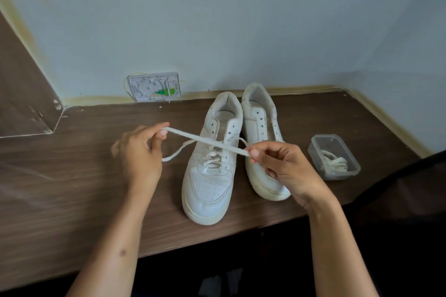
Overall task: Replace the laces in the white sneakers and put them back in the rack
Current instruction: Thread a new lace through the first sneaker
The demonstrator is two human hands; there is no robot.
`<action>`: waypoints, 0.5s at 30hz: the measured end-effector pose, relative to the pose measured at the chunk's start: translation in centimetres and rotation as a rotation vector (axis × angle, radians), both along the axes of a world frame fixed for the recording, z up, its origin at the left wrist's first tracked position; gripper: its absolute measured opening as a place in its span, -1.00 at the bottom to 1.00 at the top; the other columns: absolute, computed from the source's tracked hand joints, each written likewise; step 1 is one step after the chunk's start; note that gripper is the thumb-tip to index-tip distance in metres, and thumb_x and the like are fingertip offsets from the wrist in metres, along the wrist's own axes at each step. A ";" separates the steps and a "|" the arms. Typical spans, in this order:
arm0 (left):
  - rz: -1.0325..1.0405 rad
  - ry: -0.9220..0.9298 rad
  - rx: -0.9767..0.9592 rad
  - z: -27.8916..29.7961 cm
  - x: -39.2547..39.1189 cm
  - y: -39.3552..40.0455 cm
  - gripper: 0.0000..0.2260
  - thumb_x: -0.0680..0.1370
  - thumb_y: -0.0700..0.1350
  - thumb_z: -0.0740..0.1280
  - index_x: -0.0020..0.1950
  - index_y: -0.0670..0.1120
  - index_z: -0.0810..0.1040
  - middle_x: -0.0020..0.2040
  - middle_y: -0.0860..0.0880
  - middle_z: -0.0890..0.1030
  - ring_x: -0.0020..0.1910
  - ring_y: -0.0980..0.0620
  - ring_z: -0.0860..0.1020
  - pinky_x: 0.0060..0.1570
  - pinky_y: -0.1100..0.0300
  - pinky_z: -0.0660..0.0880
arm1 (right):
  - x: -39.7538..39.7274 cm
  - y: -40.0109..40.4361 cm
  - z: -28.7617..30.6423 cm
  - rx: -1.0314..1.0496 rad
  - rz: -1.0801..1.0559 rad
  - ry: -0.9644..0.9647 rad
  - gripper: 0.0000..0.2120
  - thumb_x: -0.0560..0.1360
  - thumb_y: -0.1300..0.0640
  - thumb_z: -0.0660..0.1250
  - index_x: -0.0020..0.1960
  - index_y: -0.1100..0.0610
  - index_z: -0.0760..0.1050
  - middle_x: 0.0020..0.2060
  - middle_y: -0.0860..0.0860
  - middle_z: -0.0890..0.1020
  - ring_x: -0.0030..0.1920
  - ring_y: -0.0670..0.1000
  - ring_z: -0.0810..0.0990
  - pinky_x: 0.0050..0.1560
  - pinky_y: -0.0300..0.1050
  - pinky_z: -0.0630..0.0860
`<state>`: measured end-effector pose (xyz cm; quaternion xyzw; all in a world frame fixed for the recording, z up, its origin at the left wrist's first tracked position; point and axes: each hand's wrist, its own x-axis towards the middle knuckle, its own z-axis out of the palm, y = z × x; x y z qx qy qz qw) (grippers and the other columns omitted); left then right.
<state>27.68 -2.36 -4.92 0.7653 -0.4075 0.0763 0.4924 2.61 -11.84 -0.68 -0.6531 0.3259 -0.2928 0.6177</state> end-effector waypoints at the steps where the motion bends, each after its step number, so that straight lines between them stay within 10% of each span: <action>1: 0.010 -0.018 0.043 0.0 -0.2 -0.1 -0.78 0.55 -0.19 0.37 0.14 0.05 0.67 -0.06 0.02 0.66 -0.08 -0.12 0.57 0.09 -0.17 0.45 | 0.1 0.0 -0.2 -0.007 -0.005 -0.004 -0.89 0.50 0.19 0.37 -0.05 0.15 0.68 -0.35 -0.03 0.59 -0.42 -0.06 0.28 -0.42 -0.29 0.22; 8: -0.509 -0.130 -0.140 1.2 -3.6 -1.4 -0.72 0.55 -0.11 0.35 0.26 -0.03 0.61 0.17 0.13 0.60 0.17 0.23 0.47 0.25 0.10 0.37 | 2.0 0.5 -0.4 -0.114 -0.075 -0.048 -0.81 0.45 0.29 0.44 0.07 0.23 0.59 -0.25 0.08 0.65 -0.21 -0.11 0.59 -0.09 -0.29 0.47; 15: -0.599 -0.118 -0.124 0.4 -4.8 -2.6 -0.81 0.52 0.05 0.34 0.07 0.07 0.68 -0.16 0.24 0.64 -0.10 0.23 0.56 0.26 0.20 0.28 | 3.3 1.1 -0.6 -0.207 -0.122 -0.124 -0.86 0.40 0.20 0.47 -0.06 0.19 0.59 -0.18 0.11 0.69 -0.06 0.07 0.67 0.06 -0.18 0.56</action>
